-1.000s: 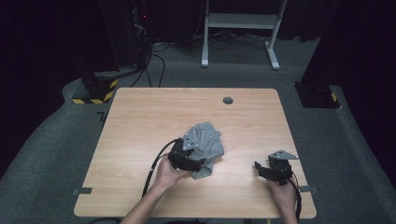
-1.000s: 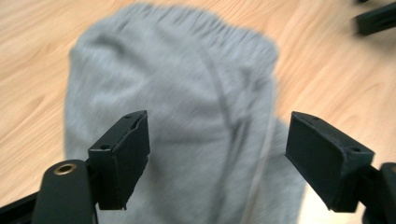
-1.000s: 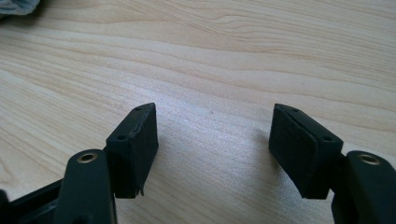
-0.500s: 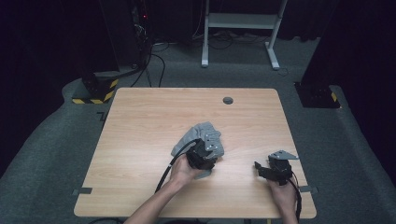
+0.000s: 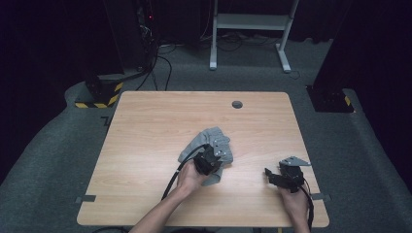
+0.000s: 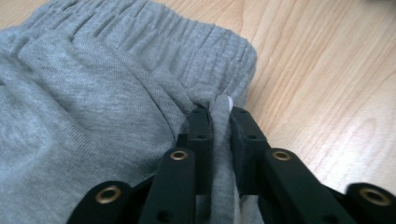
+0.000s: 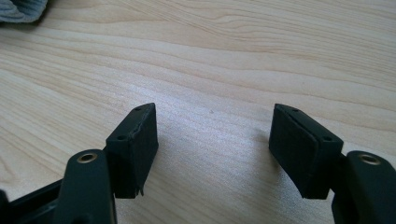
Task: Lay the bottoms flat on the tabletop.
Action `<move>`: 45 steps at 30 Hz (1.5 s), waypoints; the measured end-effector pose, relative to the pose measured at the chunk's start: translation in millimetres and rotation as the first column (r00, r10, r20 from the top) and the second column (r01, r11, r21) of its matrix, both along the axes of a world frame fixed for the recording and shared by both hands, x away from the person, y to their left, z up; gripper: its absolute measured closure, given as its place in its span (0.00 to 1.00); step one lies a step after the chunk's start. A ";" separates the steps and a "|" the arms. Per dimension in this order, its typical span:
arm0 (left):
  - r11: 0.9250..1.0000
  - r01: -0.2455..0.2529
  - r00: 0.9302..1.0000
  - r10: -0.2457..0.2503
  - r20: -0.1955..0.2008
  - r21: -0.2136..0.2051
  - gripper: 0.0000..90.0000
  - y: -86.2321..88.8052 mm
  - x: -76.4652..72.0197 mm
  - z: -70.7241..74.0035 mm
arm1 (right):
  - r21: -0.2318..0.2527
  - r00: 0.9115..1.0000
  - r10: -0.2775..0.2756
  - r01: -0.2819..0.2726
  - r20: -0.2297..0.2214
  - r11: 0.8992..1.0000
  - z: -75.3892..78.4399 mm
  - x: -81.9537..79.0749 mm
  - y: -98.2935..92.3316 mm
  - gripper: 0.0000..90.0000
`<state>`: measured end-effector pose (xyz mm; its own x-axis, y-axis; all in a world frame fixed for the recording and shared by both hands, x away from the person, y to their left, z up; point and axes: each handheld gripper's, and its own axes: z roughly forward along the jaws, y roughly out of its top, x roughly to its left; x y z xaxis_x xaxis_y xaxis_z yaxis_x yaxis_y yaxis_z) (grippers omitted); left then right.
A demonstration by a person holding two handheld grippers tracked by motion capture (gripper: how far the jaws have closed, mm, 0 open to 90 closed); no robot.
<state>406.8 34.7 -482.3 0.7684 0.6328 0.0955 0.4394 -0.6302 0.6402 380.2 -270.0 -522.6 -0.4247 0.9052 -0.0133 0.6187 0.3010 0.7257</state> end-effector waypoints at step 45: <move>0.951 -0.098 0.993 0.114 0.037 -0.293 0.94 61.7 3.6 54.6 | 0.001 1.000 0.000 0.000 0.000 1.000 0.0 0.0 0.0 0.36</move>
<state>410.4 96.4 -427.7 0.6940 0.7170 -0.0658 0.4543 -0.3652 0.8125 380.3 -270.0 -522.7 -0.4247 0.9053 -0.0127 0.6189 0.3005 0.7257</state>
